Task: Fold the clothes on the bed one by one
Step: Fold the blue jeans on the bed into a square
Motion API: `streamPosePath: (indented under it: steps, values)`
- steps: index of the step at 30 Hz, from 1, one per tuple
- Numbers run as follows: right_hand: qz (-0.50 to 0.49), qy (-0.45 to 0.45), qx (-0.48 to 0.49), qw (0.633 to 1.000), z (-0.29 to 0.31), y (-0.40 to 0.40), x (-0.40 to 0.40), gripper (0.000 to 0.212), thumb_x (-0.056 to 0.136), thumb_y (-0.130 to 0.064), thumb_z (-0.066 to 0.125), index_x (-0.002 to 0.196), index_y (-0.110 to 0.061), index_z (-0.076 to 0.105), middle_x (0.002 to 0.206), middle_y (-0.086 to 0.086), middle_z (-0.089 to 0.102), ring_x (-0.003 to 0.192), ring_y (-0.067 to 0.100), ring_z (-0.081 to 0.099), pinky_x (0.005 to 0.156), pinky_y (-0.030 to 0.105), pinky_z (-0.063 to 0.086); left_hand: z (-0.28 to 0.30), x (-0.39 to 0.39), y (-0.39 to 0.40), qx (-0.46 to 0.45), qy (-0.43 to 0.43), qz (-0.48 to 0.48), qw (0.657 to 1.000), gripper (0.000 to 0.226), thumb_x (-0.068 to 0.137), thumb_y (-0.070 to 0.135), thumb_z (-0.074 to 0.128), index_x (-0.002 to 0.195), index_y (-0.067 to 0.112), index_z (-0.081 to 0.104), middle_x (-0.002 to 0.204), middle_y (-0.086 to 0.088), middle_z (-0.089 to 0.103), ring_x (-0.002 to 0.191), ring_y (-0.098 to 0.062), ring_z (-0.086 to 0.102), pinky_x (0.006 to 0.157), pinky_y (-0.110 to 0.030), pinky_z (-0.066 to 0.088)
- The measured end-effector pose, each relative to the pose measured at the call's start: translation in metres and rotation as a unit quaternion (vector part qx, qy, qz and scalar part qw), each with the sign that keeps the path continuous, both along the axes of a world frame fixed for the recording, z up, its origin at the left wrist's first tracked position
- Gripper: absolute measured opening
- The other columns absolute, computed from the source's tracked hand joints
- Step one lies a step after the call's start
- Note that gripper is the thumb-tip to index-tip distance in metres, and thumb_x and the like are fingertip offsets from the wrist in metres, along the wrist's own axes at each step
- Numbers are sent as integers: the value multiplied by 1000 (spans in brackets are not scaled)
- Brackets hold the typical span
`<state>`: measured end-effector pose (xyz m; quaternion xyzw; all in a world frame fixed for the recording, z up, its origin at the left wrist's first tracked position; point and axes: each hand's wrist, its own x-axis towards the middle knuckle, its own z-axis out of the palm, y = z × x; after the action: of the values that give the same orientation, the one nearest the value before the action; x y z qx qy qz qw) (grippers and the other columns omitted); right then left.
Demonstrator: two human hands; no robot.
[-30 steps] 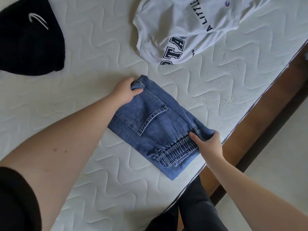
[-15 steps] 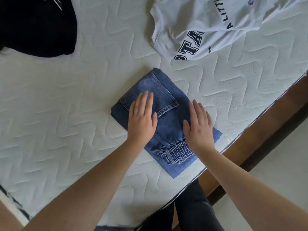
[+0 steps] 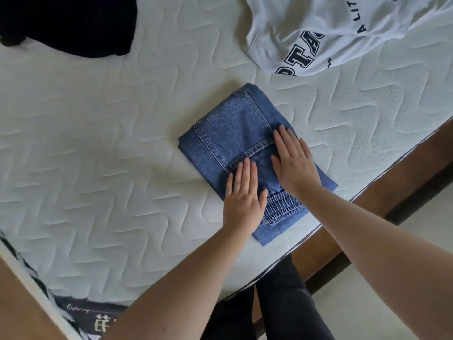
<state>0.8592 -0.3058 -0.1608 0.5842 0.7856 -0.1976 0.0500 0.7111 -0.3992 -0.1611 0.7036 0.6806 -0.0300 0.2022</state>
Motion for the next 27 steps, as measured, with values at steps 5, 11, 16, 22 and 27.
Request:
streamPosePath:
  steps: [5, 11, 16, 22, 27]
  values:
    - [-1, -18, -27, 999, 3, -85, 36, 60, 104, -37, 28, 157, -15, 8, 164, 3, 7, 151, 20, 9, 123, 39, 7, -2, 22, -65, -8, -24, -20, 999, 70, 101, 45, 42, 154, 5, 21, 162, -14, 16, 150, -25, 15, 119, -45, 25]
    - [-10, -45, -97, 994, -7, -110, 43, 64, 103, -40, 24, 156, -22, -7, 160, -7, -13, 147, 8, -14, 121, 34, -6, 0, 15, -64, -82, -14, -77, 994, 76, 100, 45, 41, 156, 5, 9, 163, -15, 4, 151, -29, 6, 123, -43, 11]
    - [-9, -40, -222, 974, 33, -72, 42, 63, 102, -33, 40, 157, -22, 10, 164, -6, 5, 151, 17, 9, 118, 39, 19, 39, -5, -16, -226, -25, -123, 966, 70, 101, 47, 39, 155, 9, 16, 163, -13, 12, 148, -30, 19, 117, -44, 26]
    - [-168, 6, -209, 963, 140, -67, 12, 44, 96, -25, 41, 139, -24, 44, 137, 3, 54, 114, 28, 55, 85, 36, 43, 129, -24, -2, -107, 1, -59, 993, 47, 101, 47, 37, 135, 15, 46, 129, -9, 55, 110, -32, 60, 81, -41, 48]
    - [-97, 38, -90, 990, 230, -109, 10, 44, 102, -33, 42, 142, -15, 46, 145, 1, 50, 130, 24, 48, 104, 40, 39, 208, -55, -24, -2, 48, -134, 990, 46, 100, 44, 37, 137, 19, 48, 124, -3, 56, 107, -24, 58, 79, -38, 45]
